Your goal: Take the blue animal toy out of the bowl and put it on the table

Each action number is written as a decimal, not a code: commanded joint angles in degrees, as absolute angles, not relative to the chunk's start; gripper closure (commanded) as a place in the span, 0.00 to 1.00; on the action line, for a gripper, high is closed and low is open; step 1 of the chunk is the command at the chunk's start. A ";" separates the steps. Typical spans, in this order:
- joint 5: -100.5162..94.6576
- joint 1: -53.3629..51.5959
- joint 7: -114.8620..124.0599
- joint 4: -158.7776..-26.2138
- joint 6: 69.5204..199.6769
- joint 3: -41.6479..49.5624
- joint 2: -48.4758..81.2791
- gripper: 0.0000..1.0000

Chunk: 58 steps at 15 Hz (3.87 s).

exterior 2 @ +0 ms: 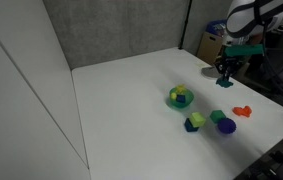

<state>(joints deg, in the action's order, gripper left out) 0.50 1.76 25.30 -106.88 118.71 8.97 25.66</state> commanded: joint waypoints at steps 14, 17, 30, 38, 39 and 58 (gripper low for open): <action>-3.37 6.31 26.67 -117.28 122.97 15.86 19.38 0.24; -1.83 6.39 25.62 -117.01 122.30 14.86 18.61 0.02; 7.35 4.49 16.93 -116.87 112.71 5.88 10.49 0.00; 2.04 0.45 8.46 -123.20 115.09 1.90 1.63 0.00; 0.85 -0.02 8.63 -124.05 116.01 1.52 0.30 0.00; 2.75 -0.62 11.08 -133.37 125.84 -0.68 -9.02 0.00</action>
